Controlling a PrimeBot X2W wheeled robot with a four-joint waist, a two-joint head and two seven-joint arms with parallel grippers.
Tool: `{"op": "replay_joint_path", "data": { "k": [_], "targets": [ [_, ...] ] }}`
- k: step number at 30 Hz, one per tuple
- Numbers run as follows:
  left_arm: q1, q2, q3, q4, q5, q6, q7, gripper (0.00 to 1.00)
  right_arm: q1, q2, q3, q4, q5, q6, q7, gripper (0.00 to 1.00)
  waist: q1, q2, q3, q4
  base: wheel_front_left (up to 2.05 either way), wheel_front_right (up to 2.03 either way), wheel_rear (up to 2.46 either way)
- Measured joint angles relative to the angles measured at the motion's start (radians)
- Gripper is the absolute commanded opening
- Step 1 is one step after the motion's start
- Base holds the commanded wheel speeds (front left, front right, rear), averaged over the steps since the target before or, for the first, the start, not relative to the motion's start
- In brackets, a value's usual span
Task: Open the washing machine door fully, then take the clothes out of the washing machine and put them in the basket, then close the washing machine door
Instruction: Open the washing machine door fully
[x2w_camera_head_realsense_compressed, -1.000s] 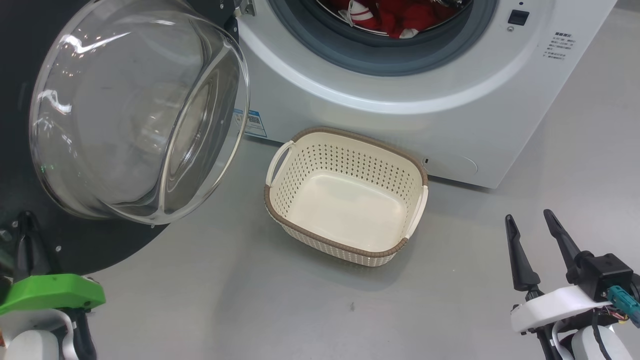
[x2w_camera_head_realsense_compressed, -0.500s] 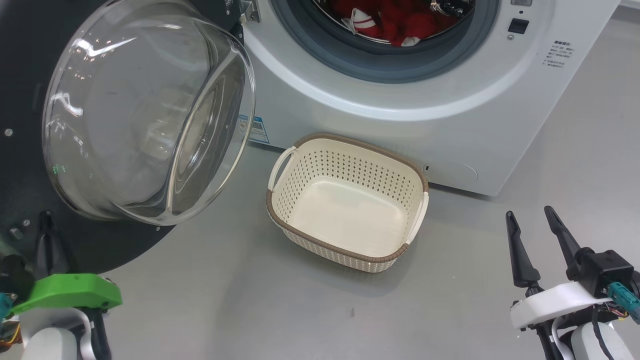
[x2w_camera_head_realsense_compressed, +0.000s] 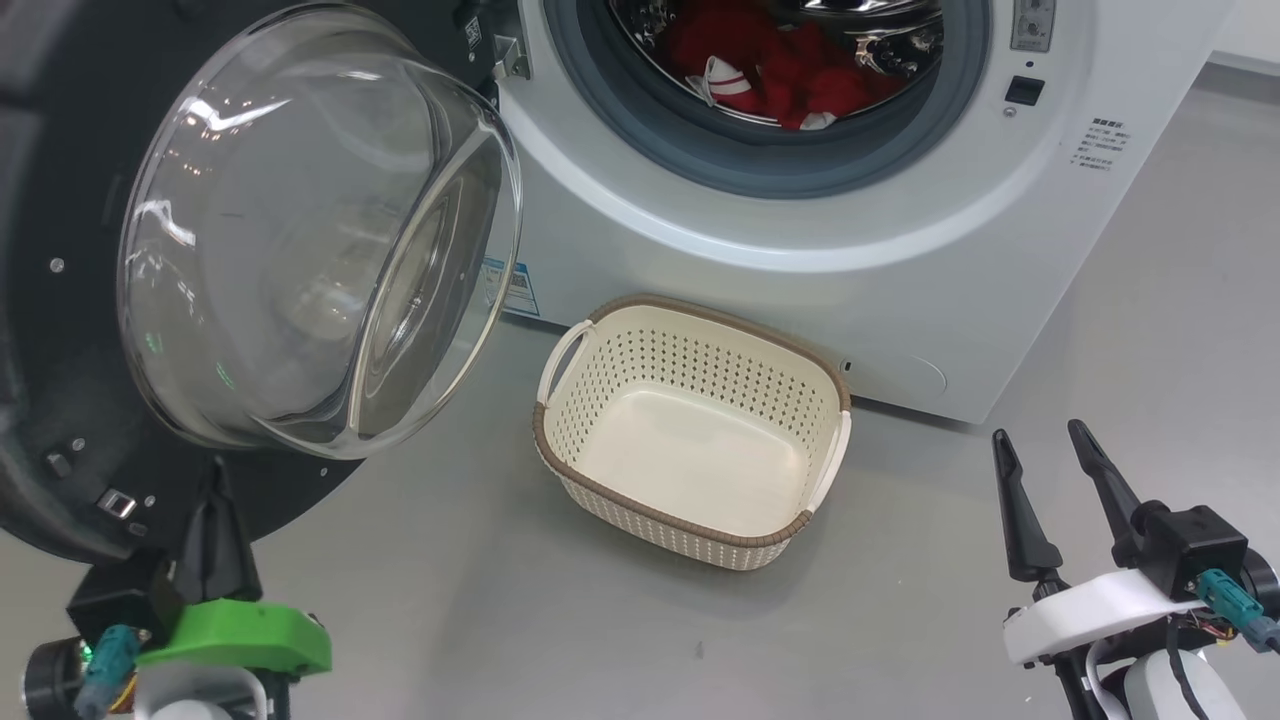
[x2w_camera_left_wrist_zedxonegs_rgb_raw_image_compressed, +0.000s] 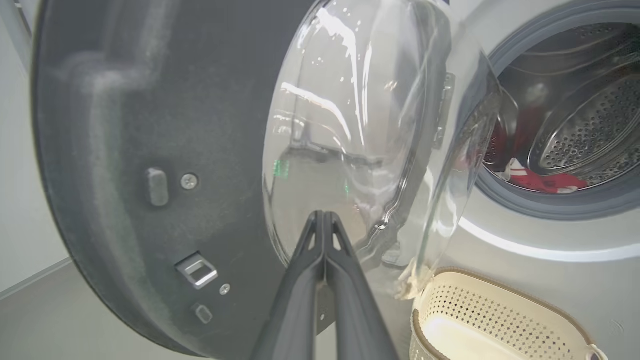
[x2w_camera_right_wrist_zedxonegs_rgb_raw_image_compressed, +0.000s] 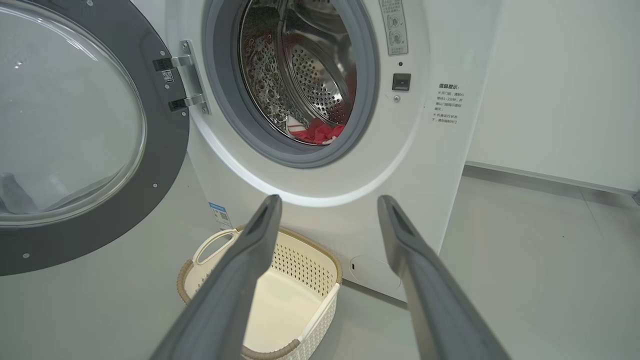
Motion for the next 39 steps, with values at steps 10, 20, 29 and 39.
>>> {"op": "replay_joint_path", "data": {
  "k": [10, 20, 29, 39],
  "targets": [
    [0.061, -0.002, -0.077, -0.07, 0.015, -0.037, 0.0, 0.37, 0.001, 0.011, 0.012, -0.004, -0.003, 0.0, 0.0, 1.0, 0.0, 0.0, -0.017, -0.032, 0.0, 0.0, 0.0],
    [0.08, -0.003, -0.146, -0.132, 0.016, -0.07, 0.0, 1.0, 0.005, 0.024, 0.025, -0.017, -0.011, 0.0, 0.0, 1.0, 0.0, 0.0, -0.021, -0.097, 0.0, 0.0, 0.0],
    [0.085, -0.003, -0.177, -0.155, 0.027, -0.076, 0.012, 1.0, 0.02, 0.035, 0.033, -0.023, -0.011, -0.002, 0.0, 1.0, 0.0, 0.0, -0.022, -0.167, 0.0, 0.0, 0.0],
    [0.117, -0.002, -0.204, -0.161, 0.038, -0.077, 0.046, 1.0, 0.042, 0.039, 0.042, -0.023, -0.011, -0.009, 0.0, 1.0, 0.0, 0.0, -0.031, -0.256, 0.0, 0.0, 0.0]
  ]
}}
